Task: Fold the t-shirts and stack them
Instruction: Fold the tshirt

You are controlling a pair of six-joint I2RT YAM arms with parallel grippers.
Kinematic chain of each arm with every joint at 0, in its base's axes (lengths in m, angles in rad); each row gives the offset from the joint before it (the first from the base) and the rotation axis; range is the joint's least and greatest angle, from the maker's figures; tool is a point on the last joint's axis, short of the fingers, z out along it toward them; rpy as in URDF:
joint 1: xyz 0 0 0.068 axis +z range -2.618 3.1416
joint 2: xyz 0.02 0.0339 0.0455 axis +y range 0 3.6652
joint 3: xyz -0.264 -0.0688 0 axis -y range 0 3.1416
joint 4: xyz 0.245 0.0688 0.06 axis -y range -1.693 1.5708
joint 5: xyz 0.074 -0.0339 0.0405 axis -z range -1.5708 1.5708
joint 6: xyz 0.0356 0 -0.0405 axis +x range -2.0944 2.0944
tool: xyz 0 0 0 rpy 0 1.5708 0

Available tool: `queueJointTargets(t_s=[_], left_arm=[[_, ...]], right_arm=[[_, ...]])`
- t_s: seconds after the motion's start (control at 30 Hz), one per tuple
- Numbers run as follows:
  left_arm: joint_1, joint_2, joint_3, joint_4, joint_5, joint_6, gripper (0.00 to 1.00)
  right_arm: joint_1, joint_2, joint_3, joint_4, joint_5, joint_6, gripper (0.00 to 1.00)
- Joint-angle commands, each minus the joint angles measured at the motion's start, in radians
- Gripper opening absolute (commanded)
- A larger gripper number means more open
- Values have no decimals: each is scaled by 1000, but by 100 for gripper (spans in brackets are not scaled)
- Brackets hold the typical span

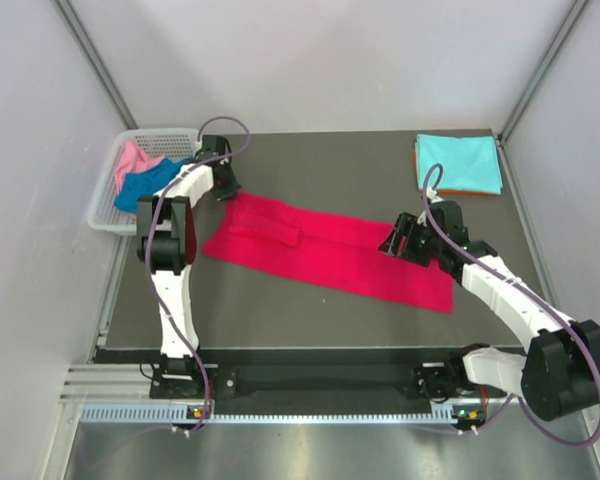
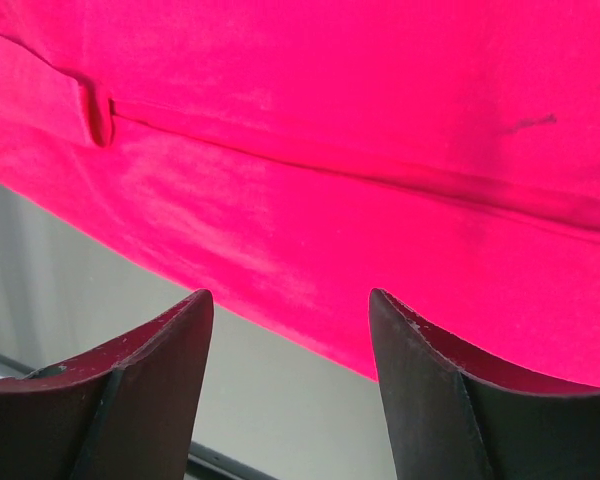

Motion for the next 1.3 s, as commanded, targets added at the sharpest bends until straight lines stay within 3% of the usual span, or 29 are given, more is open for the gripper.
queueJointTargets(t_s=[0.0,0.23,0.47,0.73,0.93,1.03,1.07,1.17,1.27], left_arm=[[-7,62,94,122,76,-40,0],[-24,217,289,181,122,-118,0],[-27,343,381,489,180,-271,0],[-33,552,620,799,269,-493,0],[-84,633,676,882,225,-489,1],[-92,629,673,896,245,-481,12],[-90,620,673,890,257,-471,29],[-87,549,647,874,286,-377,48],[-77,465,569,897,266,-328,49]], right_arm=[[16,-37,54,22,40,17,64],[31,-81,64,11,95,79,64],[48,-95,75,56,163,142,64],[112,-22,196,21,238,166,64],[164,86,344,-16,273,202,64],[190,132,424,-73,310,198,64],[197,138,435,-82,319,197,64],[224,127,434,-107,356,198,64],[244,71,380,-107,379,243,64]])
